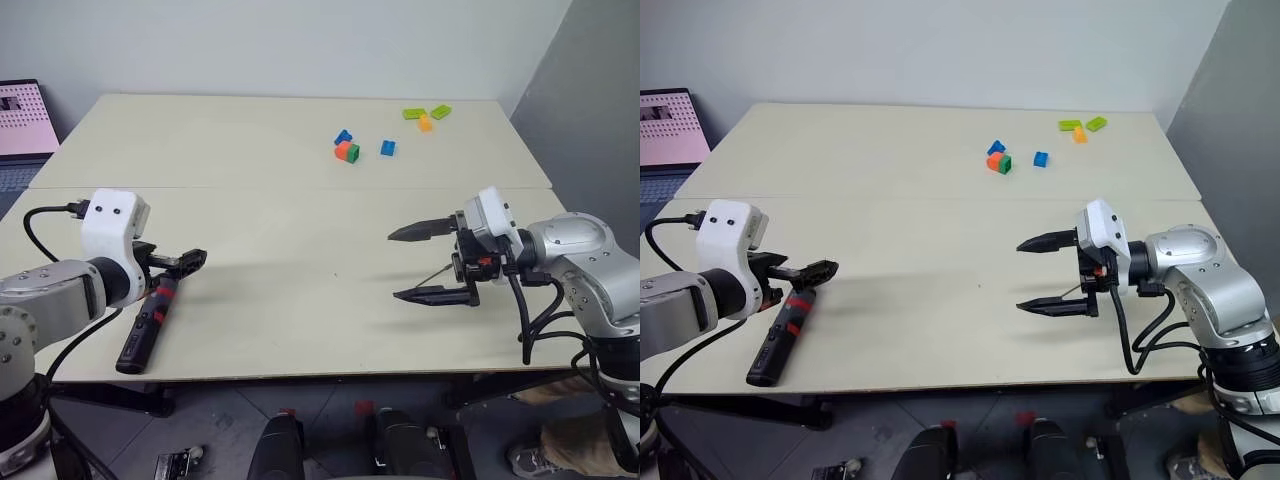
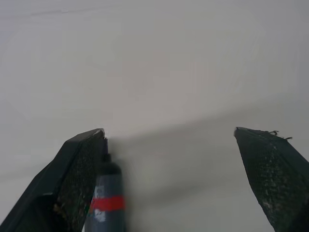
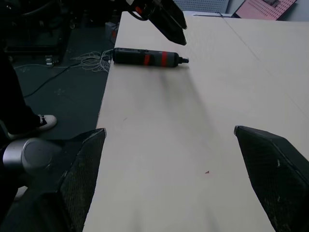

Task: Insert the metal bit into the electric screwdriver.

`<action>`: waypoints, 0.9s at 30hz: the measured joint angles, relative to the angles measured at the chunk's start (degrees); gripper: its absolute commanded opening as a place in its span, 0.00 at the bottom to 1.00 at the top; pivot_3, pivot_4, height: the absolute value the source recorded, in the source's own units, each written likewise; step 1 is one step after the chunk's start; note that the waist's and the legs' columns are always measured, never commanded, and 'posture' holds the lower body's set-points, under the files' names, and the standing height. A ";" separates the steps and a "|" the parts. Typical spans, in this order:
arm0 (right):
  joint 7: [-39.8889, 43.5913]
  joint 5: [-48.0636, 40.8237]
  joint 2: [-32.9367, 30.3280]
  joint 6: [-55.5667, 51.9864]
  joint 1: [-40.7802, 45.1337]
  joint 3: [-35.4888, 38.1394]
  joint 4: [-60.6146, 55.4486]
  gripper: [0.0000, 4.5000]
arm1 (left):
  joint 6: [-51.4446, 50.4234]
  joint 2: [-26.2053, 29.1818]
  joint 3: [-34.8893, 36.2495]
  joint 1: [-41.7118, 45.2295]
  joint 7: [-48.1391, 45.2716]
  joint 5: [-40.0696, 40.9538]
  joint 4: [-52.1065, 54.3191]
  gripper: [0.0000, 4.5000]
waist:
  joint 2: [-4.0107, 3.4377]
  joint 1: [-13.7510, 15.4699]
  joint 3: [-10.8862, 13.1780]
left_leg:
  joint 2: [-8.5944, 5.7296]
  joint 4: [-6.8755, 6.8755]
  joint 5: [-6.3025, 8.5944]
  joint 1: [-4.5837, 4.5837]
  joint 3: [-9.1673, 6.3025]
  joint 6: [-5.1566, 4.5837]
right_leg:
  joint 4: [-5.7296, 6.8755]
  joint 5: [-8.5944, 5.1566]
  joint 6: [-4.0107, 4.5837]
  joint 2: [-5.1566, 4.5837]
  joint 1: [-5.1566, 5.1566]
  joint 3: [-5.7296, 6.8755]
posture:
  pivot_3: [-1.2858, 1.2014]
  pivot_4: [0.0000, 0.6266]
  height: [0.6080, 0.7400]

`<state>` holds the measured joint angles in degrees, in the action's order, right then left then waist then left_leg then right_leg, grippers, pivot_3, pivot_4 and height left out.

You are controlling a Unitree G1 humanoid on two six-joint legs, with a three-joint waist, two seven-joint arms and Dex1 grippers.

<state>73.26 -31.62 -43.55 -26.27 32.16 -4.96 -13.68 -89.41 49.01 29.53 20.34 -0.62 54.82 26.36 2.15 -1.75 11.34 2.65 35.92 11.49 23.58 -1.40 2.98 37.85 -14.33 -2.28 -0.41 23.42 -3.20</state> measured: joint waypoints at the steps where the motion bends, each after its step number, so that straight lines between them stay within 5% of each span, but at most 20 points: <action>1: 0.13 0.11 0.13 0.24 0.07 -0.22 0.21 1.00 | -0.99 -0.21 0.07 0.53 0.06 -0.77 -0.93 1.00 | 0.01 -0.04 0.00 | 0.00 0.00 0.00 0.00 -0.01 0.00 | 0.00 0.00 0.00 0.00 0.00 0.01 | 0.52 0.24 1.00; 27: 3.44 -0.45 1.50 -0.11 0.85 -2.20 -2.00 1.00 | -2.81 4.79 -14.67 10.02 -1.11 -8.75 -23.26 1.00 | 0.03 -0.06 0.02 | 0.02 -0.02 0.00 0.25 -0.03 0.01 | 0.08 0.12 -0.20 -0.01 0.26 0.07 | 0.52 0.24 1.00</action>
<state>76.70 -32.07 -42.04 -26.38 33.01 -7.17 -15.68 -92.22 53.80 14.85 30.36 -1.73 46.08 3.10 2.17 -1.81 11.36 2.67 35.91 11.49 23.83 -1.43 2.99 37.93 -14.20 -2.48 -0.42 23.68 -3.12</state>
